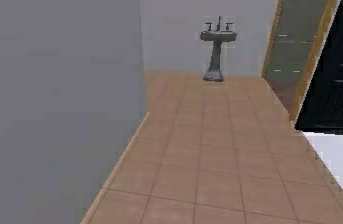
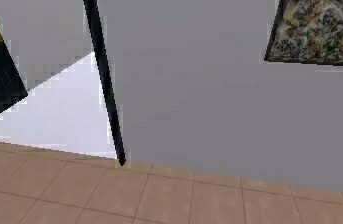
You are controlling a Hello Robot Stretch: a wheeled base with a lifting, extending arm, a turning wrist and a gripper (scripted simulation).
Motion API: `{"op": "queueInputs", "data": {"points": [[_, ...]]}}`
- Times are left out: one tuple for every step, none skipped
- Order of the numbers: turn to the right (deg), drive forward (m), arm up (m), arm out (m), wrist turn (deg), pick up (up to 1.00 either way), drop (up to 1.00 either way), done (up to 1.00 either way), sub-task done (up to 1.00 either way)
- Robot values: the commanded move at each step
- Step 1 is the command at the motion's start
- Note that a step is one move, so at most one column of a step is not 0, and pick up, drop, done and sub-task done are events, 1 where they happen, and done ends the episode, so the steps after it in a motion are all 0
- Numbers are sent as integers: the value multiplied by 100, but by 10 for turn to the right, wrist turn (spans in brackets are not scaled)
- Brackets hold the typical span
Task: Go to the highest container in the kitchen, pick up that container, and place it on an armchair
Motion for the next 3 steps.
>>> {"op": "queueInputs", "data": {"points": [[0,100,0,0,0,0,0,0,0],[0,100,0,0,0,0,0,0,0],[60,0,0,0,0,0,0,0,0]]}}
